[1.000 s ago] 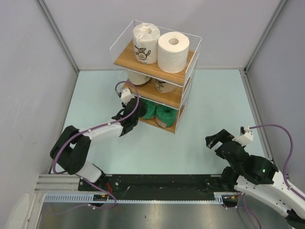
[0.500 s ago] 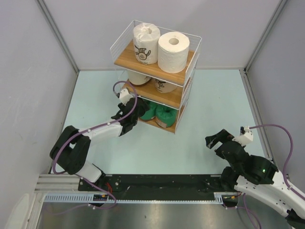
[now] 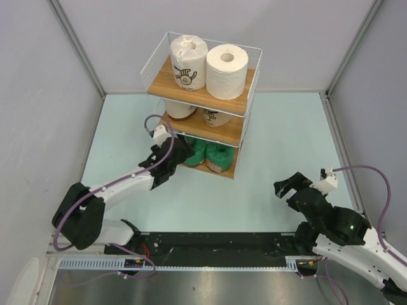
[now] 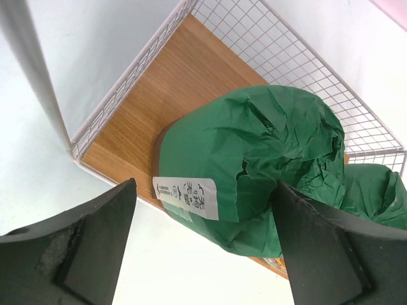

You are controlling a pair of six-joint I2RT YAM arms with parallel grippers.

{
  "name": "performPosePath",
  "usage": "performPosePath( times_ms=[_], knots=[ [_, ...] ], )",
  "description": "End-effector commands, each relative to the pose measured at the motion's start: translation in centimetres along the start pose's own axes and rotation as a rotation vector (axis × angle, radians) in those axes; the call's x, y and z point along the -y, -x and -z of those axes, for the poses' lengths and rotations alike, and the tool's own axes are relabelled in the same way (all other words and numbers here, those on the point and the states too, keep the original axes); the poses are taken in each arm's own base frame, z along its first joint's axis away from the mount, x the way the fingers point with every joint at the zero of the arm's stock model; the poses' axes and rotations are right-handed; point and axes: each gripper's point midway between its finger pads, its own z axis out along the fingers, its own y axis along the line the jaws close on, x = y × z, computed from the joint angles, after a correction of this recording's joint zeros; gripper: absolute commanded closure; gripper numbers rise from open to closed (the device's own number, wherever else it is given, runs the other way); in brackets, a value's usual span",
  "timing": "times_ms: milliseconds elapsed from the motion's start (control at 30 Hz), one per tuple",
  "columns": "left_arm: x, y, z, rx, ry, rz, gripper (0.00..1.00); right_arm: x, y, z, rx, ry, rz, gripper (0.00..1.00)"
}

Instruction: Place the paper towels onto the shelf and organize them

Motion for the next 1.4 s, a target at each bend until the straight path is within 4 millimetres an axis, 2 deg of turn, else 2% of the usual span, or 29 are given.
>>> performPosePath(
  times_ms=[0, 133, 333, 433, 500, 533, 567, 633, 833, 1133, 1367],
  knots=[
    [3.4, 6.0, 3.3, 0.160, -0.137, 0.135, 0.09, -0.9, 1.4, 0.3, 0.046, 0.015, -0.035, 0.01],
    [3.5, 6.7, 4.0, 0.179, -0.152, 0.136, 0.07, -1.2, 1.4, 0.3, 0.043, 0.021, -0.037, 0.01],
    [4.0, 6.6, 4.4, 0.181, -0.209, 0.162, 0.00, -1.2, 1.2, 0.3, 0.035, 0.022, -0.033, 0.01],
    [4.5, 6.1, 4.5, 0.179, -0.264, 0.229, 0.00, -1.1, 1.2, 0.4, 0.031, 0.024, -0.032, 0.01],
    [4.0, 5.1, 4.2, 0.169, -0.274, 0.257, 0.00, -1.1, 1.2, 0.5, 0.033, 0.029, -0.036, 0.01],
    [4.5, 5.6, 4.5, 0.190, -0.314, 0.313, 0.00, -1.1, 1.2, 0.5, 0.033, 0.029, -0.035, 0.01],
    [3.6, 4.5, 4.2, 0.181, -0.308, 0.326, 0.00, -1.1, 1.3, 0.5, 0.031, 0.034, -0.037, 0.01],
    [3.8, 4.5, 4.1, 0.196, -0.342, 0.386, 0.00, -1.2, 1.3, 0.6, 0.031, 0.036, -0.038, 0.01],
    [3.5, 3.3, 3.2, 0.199, -0.369, 0.411, 0.00, -1.2, 1.3, 0.6, 0.031, 0.041, -0.038, 0.01],
    [4.5, 1.5, 1.4, 0.159, -0.392, 0.346, 0.00, -1.2, 1.3, 0.7, 0.033, 0.043, -0.039, 0.01],
    [4.3, -1.1, -0.2, 0.090, -0.372, 0.309, 0.00, -1.2, 1.4, 0.8, 0.034, 0.051, -0.049, 0.01]
  ],
)
